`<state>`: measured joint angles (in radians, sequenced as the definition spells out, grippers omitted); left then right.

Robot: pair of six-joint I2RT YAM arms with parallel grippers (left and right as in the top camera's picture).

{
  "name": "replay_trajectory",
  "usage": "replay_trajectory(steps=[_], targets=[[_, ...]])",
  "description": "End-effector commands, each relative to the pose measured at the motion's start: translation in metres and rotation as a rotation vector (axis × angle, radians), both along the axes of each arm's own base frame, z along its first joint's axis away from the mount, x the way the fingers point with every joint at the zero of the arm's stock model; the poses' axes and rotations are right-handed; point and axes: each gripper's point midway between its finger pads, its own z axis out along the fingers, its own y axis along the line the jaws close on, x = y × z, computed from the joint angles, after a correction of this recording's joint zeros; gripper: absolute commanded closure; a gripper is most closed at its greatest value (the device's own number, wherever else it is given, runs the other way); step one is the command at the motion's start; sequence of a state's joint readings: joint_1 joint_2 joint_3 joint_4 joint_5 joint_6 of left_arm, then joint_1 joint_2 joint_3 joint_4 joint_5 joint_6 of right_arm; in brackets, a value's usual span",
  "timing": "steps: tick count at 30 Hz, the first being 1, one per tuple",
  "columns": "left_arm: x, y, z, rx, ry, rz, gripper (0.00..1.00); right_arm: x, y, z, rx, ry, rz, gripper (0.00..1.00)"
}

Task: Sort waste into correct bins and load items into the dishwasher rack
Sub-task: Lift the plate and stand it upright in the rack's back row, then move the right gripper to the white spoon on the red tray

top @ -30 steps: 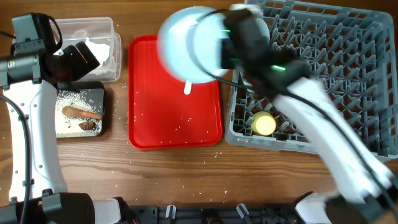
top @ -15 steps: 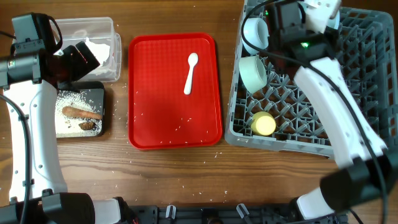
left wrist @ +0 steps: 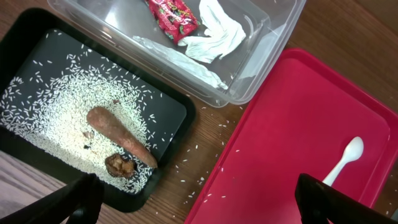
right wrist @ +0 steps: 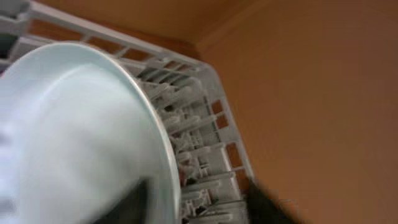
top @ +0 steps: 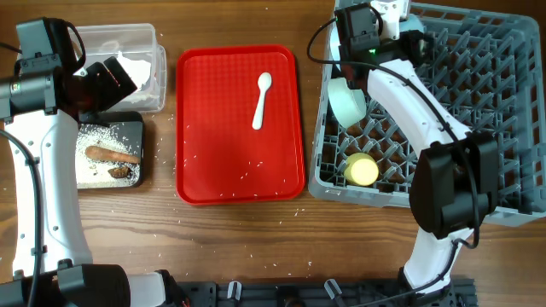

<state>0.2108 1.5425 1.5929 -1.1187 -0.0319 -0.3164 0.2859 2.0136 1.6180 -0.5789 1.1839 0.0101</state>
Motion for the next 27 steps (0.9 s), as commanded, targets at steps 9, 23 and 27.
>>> replay_trajectory(steps=[9, 23, 27], targets=[[0.001, 0.003, 0.008, 0.008, -0.022, 0.012, 0.0, -0.045, 0.108, 0.073, 0.805, -0.03, 0.537, 0.0], [0.001, 0.003, 0.008, 0.008, -0.022, 0.012, 0.0, -0.159, 0.248, -0.043, 1.285, 0.692, 0.589, 0.05], [0.001, 0.003, 0.008, 0.008, -0.022, 0.011, 0.0, -0.167, 0.249, -0.07, 1.233, 0.752, 0.491, 0.05]])
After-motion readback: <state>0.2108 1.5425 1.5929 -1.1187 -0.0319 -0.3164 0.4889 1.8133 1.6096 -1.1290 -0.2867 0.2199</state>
